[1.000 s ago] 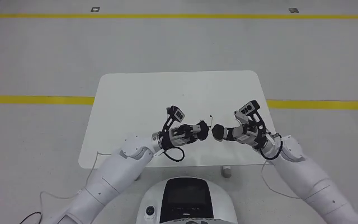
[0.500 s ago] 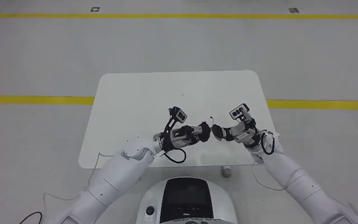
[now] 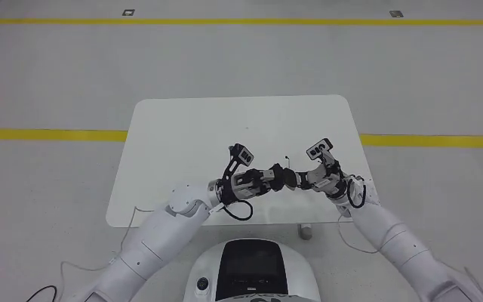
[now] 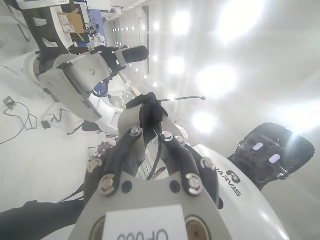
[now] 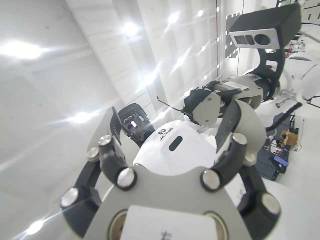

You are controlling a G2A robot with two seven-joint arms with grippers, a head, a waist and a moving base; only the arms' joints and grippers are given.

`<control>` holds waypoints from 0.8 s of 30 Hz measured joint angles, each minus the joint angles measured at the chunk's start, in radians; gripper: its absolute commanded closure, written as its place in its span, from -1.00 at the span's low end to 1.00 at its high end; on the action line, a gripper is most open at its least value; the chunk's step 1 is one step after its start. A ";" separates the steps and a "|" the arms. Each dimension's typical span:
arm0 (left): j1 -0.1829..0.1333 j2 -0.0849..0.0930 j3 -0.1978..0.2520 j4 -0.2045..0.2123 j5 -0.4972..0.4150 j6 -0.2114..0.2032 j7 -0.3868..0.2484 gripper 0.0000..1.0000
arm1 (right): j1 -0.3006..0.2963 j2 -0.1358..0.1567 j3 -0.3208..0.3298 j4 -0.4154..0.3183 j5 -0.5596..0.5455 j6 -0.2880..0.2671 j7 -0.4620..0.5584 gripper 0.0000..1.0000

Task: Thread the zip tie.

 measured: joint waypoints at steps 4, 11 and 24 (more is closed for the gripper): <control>0.006 -0.006 -0.008 -0.017 0.008 0.000 0.031 1.00 | -0.026 -0.009 0.019 -0.030 0.016 0.000 0.028 -1.00; 0.011 -0.023 -0.018 -0.018 0.030 0.000 0.043 1.00 | -0.040 -0.029 0.020 -0.048 0.006 0.004 0.027 -1.00; 0.015 -0.031 -0.026 -0.012 0.031 0.000 0.029 1.00 | -0.063 -0.041 0.046 -0.068 0.030 0.016 0.019 -0.82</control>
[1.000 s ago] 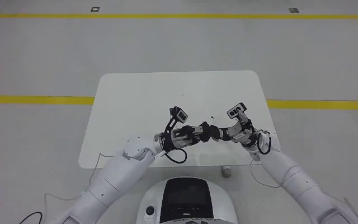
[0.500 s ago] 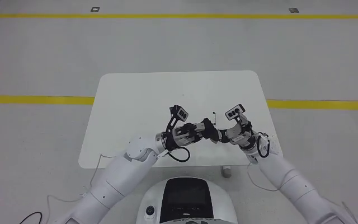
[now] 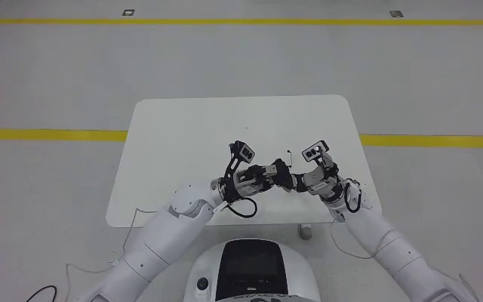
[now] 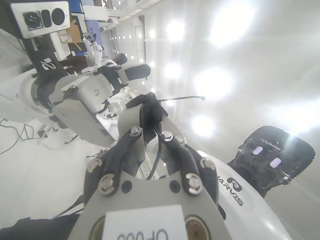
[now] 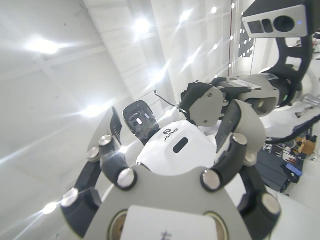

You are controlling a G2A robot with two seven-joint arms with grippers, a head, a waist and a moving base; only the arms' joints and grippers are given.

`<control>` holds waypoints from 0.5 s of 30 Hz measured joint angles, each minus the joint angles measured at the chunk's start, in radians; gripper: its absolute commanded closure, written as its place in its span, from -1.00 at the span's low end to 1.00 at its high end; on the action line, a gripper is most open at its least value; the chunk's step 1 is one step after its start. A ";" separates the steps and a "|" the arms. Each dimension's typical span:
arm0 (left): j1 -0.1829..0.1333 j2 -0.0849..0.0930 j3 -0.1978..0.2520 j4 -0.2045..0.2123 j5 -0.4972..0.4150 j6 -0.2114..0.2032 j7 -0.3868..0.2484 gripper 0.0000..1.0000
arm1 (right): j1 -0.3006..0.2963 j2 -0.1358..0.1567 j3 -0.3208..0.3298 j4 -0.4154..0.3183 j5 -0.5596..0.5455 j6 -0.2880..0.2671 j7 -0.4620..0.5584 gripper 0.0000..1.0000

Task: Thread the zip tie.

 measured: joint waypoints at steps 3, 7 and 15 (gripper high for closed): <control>0.000 0.000 0.000 0.000 0.000 0.000 0.000 1.00 | -0.010 -0.006 0.013 -0.010 0.011 0.019 0.009 -0.34; 0.000 0.000 0.000 0.000 0.000 0.000 0.000 1.00 | -0.020 -0.012 0.027 -0.014 -0.001 0.031 0.008 0.18; 0.000 0.000 0.000 0.000 0.000 0.000 0.000 1.00 | -0.028 -0.028 0.045 0.008 -0.006 0.059 0.008 0.62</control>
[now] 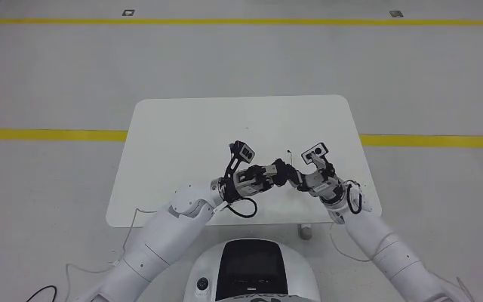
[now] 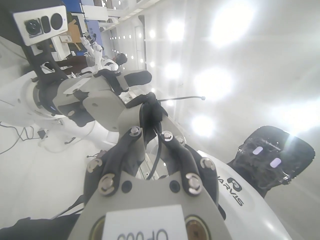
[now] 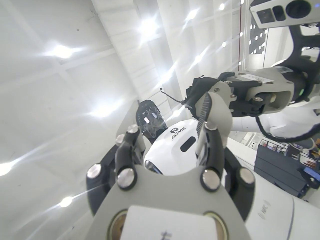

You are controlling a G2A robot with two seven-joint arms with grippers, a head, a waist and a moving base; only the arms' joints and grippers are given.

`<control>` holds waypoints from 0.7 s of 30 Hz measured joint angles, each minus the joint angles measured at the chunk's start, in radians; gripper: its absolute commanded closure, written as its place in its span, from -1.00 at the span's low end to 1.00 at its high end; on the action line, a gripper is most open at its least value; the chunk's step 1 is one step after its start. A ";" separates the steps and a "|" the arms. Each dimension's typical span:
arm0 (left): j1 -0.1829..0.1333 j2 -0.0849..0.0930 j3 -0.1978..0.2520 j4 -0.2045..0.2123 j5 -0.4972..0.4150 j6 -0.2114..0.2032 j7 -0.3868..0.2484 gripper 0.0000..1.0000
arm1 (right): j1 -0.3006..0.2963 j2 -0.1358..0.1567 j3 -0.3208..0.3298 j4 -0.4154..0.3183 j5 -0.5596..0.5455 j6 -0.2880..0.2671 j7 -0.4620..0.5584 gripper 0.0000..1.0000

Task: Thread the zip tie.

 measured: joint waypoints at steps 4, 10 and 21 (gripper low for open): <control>0.000 0.000 0.000 0.000 0.000 0.000 0.000 1.00 | 0.001 -0.009 0.005 0.010 -0.003 0.015 0.000 0.72; 0.000 0.000 0.000 0.000 0.000 0.000 0.000 1.00 | 0.003 -0.020 0.009 0.018 -0.020 0.028 0.000 0.64; 0.000 0.000 0.000 0.000 0.000 0.000 0.000 1.00 | -0.004 -0.035 0.026 0.016 -0.050 0.033 0.000 0.74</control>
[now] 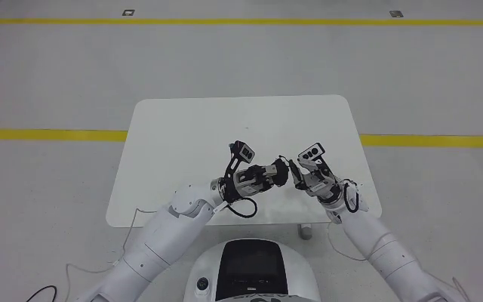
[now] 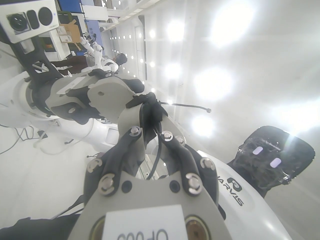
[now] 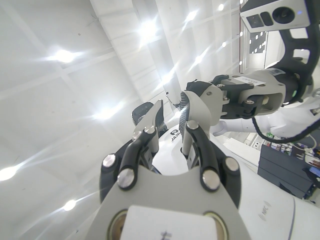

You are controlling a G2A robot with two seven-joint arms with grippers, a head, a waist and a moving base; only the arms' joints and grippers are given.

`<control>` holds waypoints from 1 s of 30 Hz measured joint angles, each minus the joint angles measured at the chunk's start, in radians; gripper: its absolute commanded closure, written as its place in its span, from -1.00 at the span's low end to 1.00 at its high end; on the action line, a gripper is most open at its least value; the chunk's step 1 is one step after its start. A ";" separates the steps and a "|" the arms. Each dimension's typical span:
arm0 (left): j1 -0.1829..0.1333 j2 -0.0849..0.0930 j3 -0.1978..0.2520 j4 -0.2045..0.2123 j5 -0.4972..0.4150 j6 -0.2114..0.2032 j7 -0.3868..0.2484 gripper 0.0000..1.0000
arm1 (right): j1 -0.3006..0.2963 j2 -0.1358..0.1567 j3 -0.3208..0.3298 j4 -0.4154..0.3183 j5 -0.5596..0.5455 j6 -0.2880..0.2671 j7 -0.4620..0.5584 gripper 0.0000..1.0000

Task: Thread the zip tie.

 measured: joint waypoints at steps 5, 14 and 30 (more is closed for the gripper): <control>0.000 0.000 0.000 0.000 0.000 0.000 0.000 1.00 | -0.002 -0.006 0.006 -0.002 -0.013 0.003 0.000 0.82; 0.000 0.000 0.000 0.000 0.000 0.000 0.000 1.00 | -0.005 -0.014 0.017 0.005 -0.031 0.009 0.000 1.00; 0.000 0.000 0.000 0.000 0.000 0.000 0.000 1.00 | -0.014 -0.022 0.047 0.030 -0.055 0.025 0.000 1.00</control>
